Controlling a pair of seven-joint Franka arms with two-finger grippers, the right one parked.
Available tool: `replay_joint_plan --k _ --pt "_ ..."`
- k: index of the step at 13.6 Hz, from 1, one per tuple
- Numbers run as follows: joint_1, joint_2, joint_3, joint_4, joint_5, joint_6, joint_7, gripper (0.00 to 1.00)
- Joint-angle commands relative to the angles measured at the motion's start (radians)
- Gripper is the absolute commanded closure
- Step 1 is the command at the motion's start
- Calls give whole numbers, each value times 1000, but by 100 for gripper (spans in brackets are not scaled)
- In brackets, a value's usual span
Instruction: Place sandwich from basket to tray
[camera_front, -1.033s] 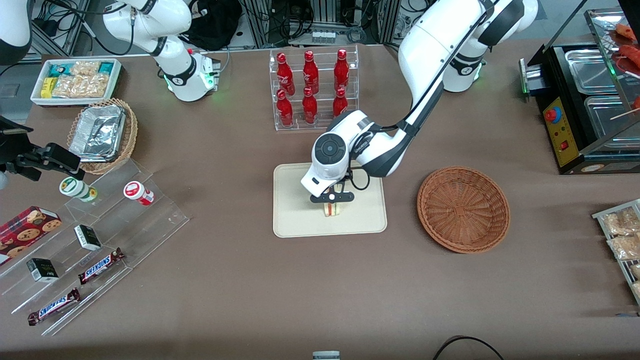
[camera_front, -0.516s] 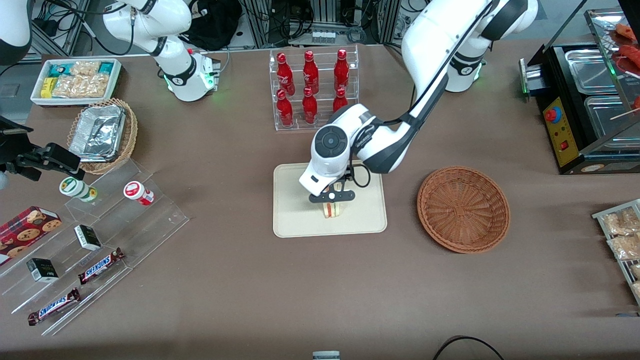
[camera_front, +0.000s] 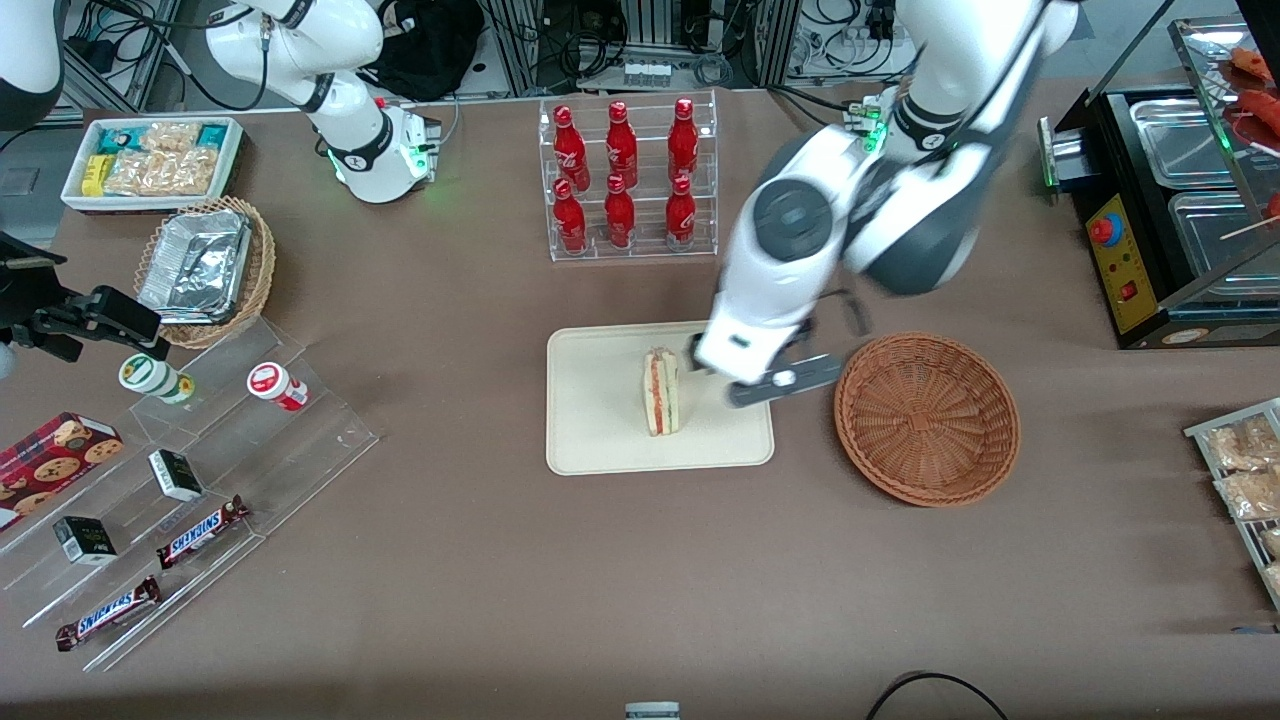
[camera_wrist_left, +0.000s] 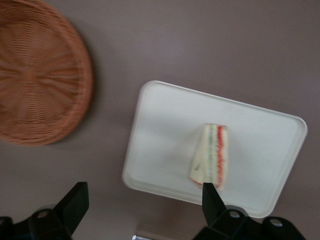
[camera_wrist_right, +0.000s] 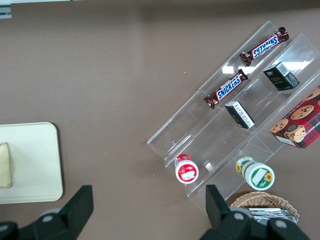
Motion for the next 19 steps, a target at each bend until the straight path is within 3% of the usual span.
replay_joint_plan --k 1,7,13,16,19 --pt "103 -151 5 -38 3 -134 78 0" --pt "326 -316 5 -91 15 -302 443 0" --pt "528 -379 5 -130 10 -357 851 0" --pt "581 -372 3 -108 0 -363 916 0" --pt "538 -323 -8 -49 4 -359 913 0"
